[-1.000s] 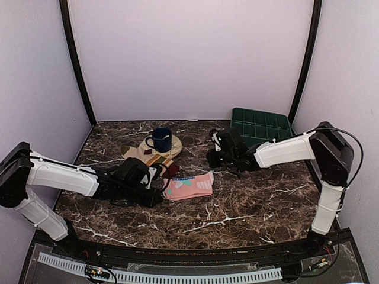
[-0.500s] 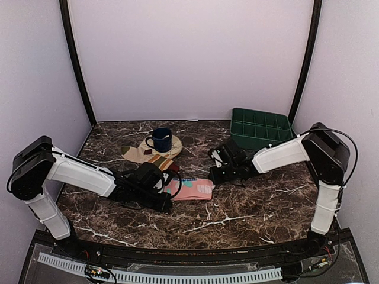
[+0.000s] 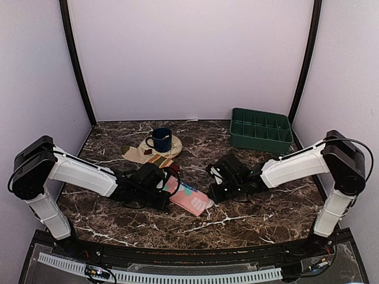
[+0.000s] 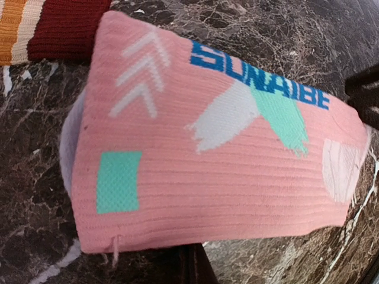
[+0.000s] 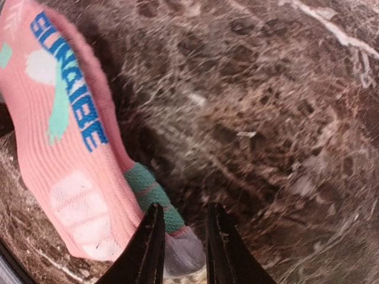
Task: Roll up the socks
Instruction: Rotate the sock at the center of the board, then roll the sock at the center of the board.
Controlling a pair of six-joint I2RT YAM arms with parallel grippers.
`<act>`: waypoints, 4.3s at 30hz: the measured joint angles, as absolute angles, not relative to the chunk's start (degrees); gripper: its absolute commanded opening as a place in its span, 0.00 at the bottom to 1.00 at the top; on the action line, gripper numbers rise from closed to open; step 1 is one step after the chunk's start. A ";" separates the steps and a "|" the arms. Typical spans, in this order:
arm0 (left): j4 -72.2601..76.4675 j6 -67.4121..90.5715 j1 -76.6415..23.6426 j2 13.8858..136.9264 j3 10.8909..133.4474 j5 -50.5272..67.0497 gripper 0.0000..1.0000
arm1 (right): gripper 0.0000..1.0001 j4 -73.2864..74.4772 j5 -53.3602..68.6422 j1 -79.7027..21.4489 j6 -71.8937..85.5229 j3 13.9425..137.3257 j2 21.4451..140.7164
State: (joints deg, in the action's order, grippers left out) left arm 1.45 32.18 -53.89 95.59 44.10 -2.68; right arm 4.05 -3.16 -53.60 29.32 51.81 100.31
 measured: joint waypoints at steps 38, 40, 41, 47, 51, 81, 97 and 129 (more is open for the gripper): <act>3.62 25.45 -52.07 64.95 27.86 -6.31 0.51 | 0.51 17.50 -14.61 -78.11 16.38 58.04 91.85; 4.45 25.02 -52.38 64.36 27.27 -5.56 0.51 | 0.50 17.98 -14.37 -79.07 13.78 59.05 93.89; 4.71 24.80 -52.56 64.14 27.09 -5.17 0.51 | 0.50 18.31 -14.41 -79.61 12.49 59.55 94.94; 6.24 24.18 -53.17 62.72 25.71 -4.71 0.51 | 0.47 20.03 -15.73 -82.81 5.37 61.76 99.02; 7.46 24.10 -53.21 61.87 24.82 -4.69 0.51 | 0.45 20.10 -17.37 -83.74 1.45 62.52 100.33; 10.48 23.99 -53.25 58.30 21.23 -5.17 0.49 | 0.25 15.99 -21.06 -83.50 -11.18 60.88 105.97; 13.04 22.61 -53.25 58.98 20.80 -4.12 0.49 | 0.00 13.58 -17.54 -79.40 -13.10 60.18 105.97; 22.17 16.51 -55.09 72.51 21.23 9.69 0.54 | 0.00 34.89 12.99 -65.80 -13.69 80.79 112.22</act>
State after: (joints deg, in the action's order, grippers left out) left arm 22.17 16.51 -55.09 72.51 21.23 9.69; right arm 34.89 12.99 -65.80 -13.69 80.79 112.22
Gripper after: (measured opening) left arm 0.536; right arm 0.015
